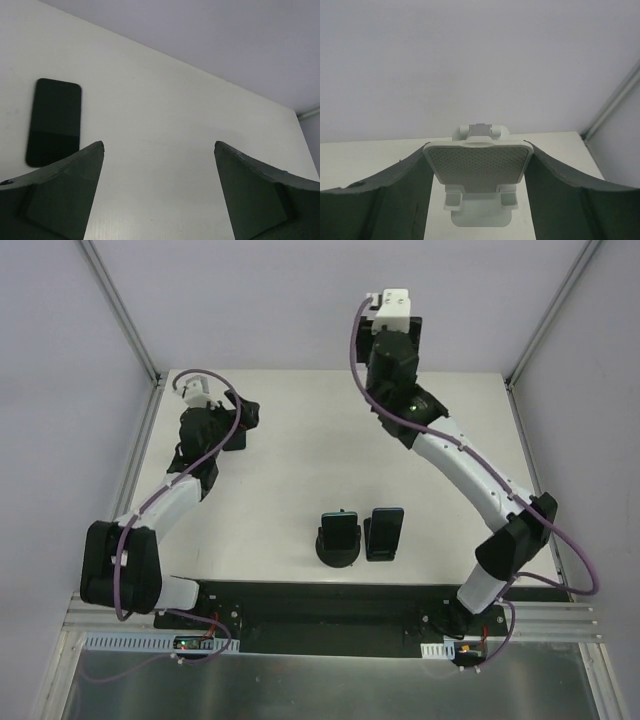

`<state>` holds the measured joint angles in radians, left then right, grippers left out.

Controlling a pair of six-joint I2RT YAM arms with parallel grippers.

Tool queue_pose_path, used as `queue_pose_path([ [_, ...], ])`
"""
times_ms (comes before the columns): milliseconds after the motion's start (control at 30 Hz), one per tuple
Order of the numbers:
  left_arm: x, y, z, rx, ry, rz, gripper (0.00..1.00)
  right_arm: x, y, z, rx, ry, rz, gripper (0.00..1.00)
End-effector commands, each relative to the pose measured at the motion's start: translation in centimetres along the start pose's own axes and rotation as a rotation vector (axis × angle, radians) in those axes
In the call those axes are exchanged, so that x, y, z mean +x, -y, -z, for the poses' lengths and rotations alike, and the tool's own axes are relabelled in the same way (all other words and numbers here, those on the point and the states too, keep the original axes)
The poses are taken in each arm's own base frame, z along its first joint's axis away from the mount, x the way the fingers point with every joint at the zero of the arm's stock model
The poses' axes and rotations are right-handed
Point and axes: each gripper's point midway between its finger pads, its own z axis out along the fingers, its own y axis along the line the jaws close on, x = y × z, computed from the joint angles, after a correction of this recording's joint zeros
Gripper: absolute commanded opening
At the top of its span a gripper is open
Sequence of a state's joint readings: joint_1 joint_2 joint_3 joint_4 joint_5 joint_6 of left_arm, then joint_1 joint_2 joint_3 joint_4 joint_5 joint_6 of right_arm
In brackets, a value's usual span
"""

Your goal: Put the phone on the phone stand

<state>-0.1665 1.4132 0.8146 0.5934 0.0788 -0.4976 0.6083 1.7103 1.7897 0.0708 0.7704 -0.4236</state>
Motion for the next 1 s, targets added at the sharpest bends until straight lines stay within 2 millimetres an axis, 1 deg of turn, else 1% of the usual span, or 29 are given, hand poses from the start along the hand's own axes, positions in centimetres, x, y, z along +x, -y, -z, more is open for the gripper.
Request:
queue_pose_path([
  [0,-4.5,-4.2,4.6,-0.294,0.177,0.085,0.91,-3.9,-4.7,8.5,-0.064,0.05,-0.075,0.01],
  [33,-4.1,-5.2,5.6,-0.35,0.162,0.104,0.94,-3.9,-5.8,9.9,-0.089,0.045,-0.107,0.01],
  [67,-4.7,-5.7,6.4,-0.386,0.178,0.111,0.96,-3.6,-7.0,11.3,-0.125,0.033,-0.115,0.01],
  [100,-5.5,-5.7,7.4,-0.408,0.198,0.117,0.99,-3.2,-9.1,14.0,-0.194,0.015,-0.109,0.01],
  [133,-6.0,-6.3,8.2,-0.452,0.216,0.104,0.99,-3.0,-10.3,15.3,-0.227,0.003,-0.135,0.01],
  [167,-6.2,-6.5,8.8,-0.475,0.216,0.092,0.99,-2.7,-11.0,16.4,-0.237,-0.006,-0.139,0.01],
  [200,-7.0,-6.4,9.7,-0.485,0.241,0.088,0.99,-1.8,-12.7,19.0,-0.293,-0.026,-0.113,0.01],
  [233,-7.3,-7.0,10.4,-0.523,0.26,0.084,0.99,-1.5,-13.4,20.3,-0.312,-0.033,-0.114,0.01],
  [267,-7.4,-7.5,11.1,-0.557,0.261,0.075,0.99,-1.3,-13.4,21.3,-0.284,-0.041,-0.14,0.01],
  [300,-8.1,-7.6,11.9,-0.575,0.282,0.069,0.99,-1.2,-14.3,23.6,-0.314,-0.045,-0.13,0.01],
  [333,-8.3,-8.0,12.5,-0.603,0.282,0.048,0.99,-1.1,-14.6,24.8,-0.316,-0.045,-0.131,0.01],
  [367,-8.9,-8.3,13.2,-0.636,0.293,0.027,0.99,-1.0,-14.7,26.6,-0.289,-0.044,-0.154,0.01],
  [467,-9.8,-8.7,14.5,-0.669,0.309,-0.02,0.99,-0.3,-15.5,29.2,-0.284,-0.052,-0.188,0.01],
  [500,-10.0,-8.6,14.8,-0.669,0.308,-0.029,0.99,0.7,-16.7,30.8,-0.32,-0.076,-0.223,0.01],
  [533,-10.1,-8.4,14.9,-0.662,0.309,-0.032,0.99,1.1,-17.6,31.7,-0.355,-0.093,-0.241,0.01],
  [567,-10.0,-8.3,14.8,-0.649,0.303,-0.034,0.99,2.8,-18.2,32.7,-0.373,-0.115,-0.18,0.01],
  [600,-10.0,-8.2,15.0,-0.644,0.302,-0.035,0.99,3.2,-19.1,33.3,-0.377,-0.157,-0.288,0.01],
  [633,-10.1,-8.1,15.0,-0.641,0.304,-0.036,0.99,3.1,-19.6,33.8,-0.397,-0.19,-0.325,0.01],
  [667,-10.0,-8.1,15.1,-0.642,0.302,-0.037,0.99,5.3,-19.8,34.1,-0.386,-0.231,-0.272,0.01],
  [700,-10.1,-8.1,15.2,-0.642,0.305,-0.041,0.99,5.9,-20.4,34.4,-0.384,-0.269,-0.332,0.01],
  [733,-10.2,-8.1,15.4,-0.644,0.309,-0.042,0.99,6.6,-20.9,34.8,-0.387,-0.302,-0.348,0.01],
  [767,-10.2,-8.1,15.5,-0.646,0.308,-0.043,0.99,7.7,-20.8,34.9,-0.371,-0.331,-0.308,0.01],
  [800,-10.3,-8.0,15.6,-0.644,0.312,-0.042,0.99,8.5,-20.9,35.1,-0.362,-0.353,-0.313,0.01],
  [833,-10.3,-8.0,15.7,-0.642,0.314,-0.042,0.99,9.1,-21.3,35.4,-0.353,-0.385,-0.36,0.01],
  [867,-10.2,-8.0,15.7,-0.643,0.314,-0.041,0.99,10.3,-21.4,35.5,-0.346,-0.402,-0.33,0.01],
  [933,-10.1,-8.1,15.7,-0.644,0.312,-0.04,0.99,11.7,-21.7,35.9,-0.338,-0.432,-0.337,0.01],
  [967,-10.1,-8.1,15.7,-0.645,0.313,-0.039,0.99,13.0,-21.6,35.9,-0.322,-0.44,-0.305,0.01],
])
